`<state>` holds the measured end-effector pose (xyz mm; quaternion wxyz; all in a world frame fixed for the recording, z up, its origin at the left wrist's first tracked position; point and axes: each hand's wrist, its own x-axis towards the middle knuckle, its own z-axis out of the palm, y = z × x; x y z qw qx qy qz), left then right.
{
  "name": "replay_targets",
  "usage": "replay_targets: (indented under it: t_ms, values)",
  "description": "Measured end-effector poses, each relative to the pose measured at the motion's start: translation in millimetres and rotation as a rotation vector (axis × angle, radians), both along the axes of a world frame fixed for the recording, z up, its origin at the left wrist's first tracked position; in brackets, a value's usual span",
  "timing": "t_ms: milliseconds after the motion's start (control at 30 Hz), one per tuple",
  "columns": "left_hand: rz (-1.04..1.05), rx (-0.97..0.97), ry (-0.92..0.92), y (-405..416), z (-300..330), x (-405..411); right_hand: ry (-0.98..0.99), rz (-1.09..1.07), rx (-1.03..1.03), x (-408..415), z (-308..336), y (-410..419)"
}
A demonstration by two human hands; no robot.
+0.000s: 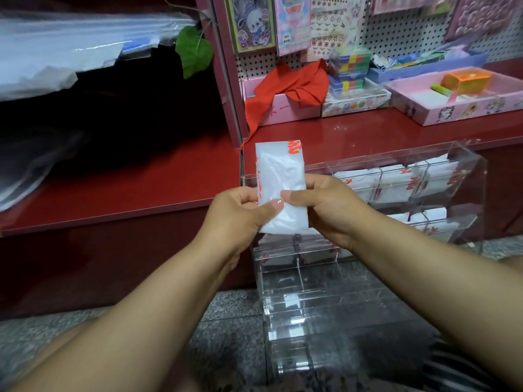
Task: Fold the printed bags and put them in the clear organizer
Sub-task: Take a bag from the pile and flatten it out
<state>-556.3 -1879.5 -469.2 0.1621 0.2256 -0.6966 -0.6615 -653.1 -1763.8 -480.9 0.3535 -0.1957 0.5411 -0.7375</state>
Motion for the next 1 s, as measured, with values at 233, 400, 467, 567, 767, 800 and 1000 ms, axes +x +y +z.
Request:
replay_targets:
  t_ms: [233,400,467,567,767,800,1000]
  values:
    - [-0.041,0.098,-0.265,-11,20,-1,0.38,-0.103,0.042,-11,-3,3]
    - [-0.049,0.385,-0.222,-10,21,-5,0.493,-0.063,0.109,-6,-1,5]
    - [-0.019,0.332,-0.171,-7,20,-7,0.69,-0.156,0.29,-8,-1,5]
    - [0.005,0.229,-0.095,-6,17,-10,0.639,-0.213,0.364,-14,4,8]
    - [-0.045,0.142,0.011,-4,8,-15,0.169,-0.078,0.041,-15,9,12]
    - [-0.049,0.163,0.039,-2,8,-16,0.167,-0.095,0.017,-16,8,12]
    - [0.077,0.018,0.192,2,-6,-26,0.157,-0.16,-0.024,-18,1,14]
